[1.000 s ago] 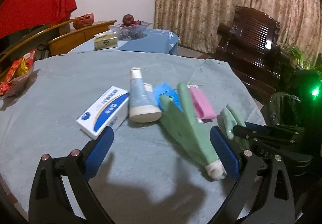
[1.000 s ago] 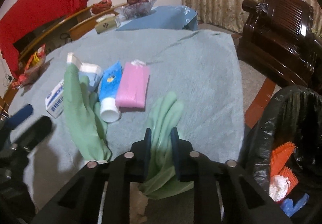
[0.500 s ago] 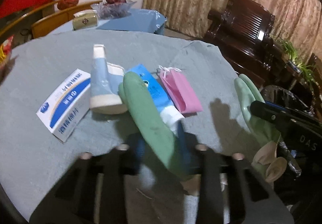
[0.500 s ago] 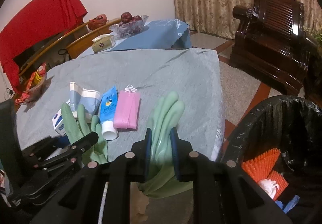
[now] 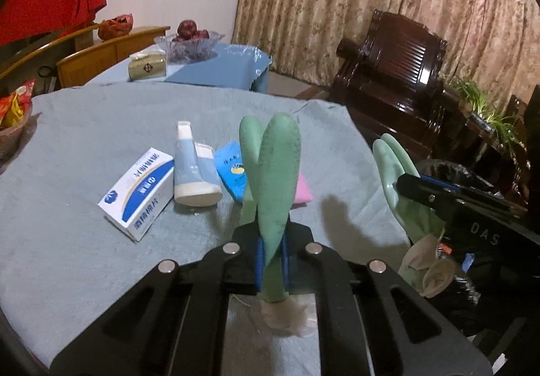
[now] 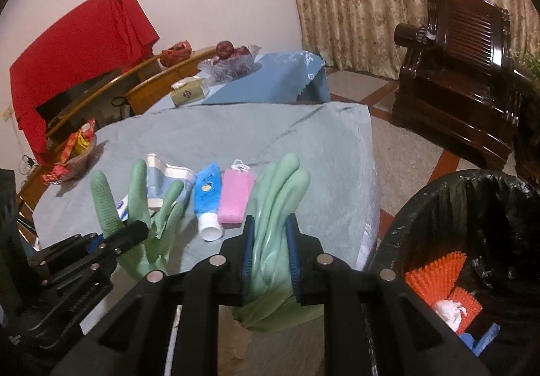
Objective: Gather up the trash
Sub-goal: 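Carry both gloves over the black bin and open both tools to drop them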
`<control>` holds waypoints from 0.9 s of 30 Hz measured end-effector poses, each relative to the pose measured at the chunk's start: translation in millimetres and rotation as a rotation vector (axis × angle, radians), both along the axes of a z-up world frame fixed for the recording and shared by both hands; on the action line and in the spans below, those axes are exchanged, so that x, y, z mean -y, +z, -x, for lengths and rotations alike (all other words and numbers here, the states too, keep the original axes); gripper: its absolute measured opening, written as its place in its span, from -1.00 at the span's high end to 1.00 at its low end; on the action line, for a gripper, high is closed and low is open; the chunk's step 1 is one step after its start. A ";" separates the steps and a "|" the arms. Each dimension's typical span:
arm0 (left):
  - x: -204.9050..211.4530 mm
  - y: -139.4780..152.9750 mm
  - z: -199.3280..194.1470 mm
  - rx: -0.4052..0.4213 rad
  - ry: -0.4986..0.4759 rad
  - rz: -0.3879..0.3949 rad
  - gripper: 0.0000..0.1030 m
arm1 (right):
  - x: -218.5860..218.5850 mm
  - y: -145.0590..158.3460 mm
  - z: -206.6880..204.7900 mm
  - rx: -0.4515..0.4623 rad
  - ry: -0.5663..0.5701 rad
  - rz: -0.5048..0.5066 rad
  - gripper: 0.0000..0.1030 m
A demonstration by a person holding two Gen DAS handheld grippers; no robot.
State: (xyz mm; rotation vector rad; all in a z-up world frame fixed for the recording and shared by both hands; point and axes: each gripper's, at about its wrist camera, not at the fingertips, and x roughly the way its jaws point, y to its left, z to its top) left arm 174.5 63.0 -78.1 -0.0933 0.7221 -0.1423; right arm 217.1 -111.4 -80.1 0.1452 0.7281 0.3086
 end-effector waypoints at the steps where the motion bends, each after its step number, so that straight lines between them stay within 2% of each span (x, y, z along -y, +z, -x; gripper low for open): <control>1: 0.9 3.9 3.7 0.008 0.000 -0.001 0.87 | 0.7 3.2 3.1 0.006 0.002 -0.003 0.64; 16: 35.4 48.4 32.6 0.095 -0.060 0.009 0.88 | 26.6 51.0 48.1 0.099 -0.029 0.000 0.64; 27: 98.1 66.7 33.5 0.132 -0.182 0.029 0.88 | 89.0 72.2 71.2 0.138 -0.146 0.023 0.64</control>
